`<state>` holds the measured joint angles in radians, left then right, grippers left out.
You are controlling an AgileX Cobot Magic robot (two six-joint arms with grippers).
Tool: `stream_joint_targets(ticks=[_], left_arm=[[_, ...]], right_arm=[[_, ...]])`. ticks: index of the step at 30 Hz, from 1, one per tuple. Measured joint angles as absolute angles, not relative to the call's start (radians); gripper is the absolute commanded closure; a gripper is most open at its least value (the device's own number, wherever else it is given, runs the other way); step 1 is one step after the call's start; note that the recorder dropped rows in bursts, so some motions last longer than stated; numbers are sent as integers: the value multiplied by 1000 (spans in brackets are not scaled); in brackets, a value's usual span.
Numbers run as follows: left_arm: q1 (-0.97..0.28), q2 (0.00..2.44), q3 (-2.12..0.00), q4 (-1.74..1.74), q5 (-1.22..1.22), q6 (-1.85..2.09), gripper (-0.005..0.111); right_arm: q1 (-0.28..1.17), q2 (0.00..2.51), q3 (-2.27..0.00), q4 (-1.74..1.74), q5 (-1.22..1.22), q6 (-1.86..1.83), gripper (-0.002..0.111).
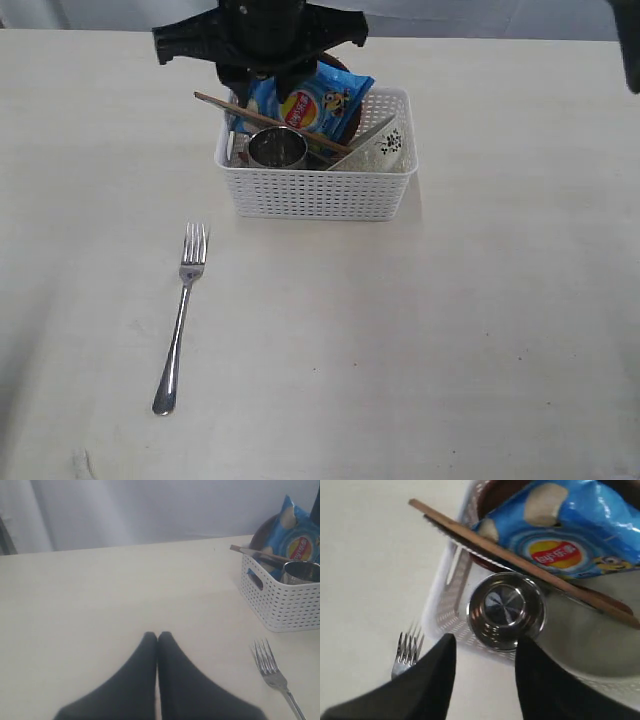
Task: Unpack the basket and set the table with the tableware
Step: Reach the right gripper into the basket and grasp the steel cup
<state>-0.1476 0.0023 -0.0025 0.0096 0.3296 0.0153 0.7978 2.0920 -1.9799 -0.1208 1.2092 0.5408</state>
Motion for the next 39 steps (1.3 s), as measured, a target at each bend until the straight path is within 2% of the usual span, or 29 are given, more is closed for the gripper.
stream_joint_targets(ticks=[10,19,27,39], left_arm=[[-148,2,-2,10,330,15,107],[-148,2,-2,10,330,15,107],[-148,2,-2,10,330,15,107],[-148,2,-2,10,330,15,107]], right_arm=[[694,2135,-1980,-24,1215,469,70],[686,2163,-1972,22,1215,411,70],[680,2172,-1844,20,1220,407,70],[674,2170,-1840,65,1194,403,70]])
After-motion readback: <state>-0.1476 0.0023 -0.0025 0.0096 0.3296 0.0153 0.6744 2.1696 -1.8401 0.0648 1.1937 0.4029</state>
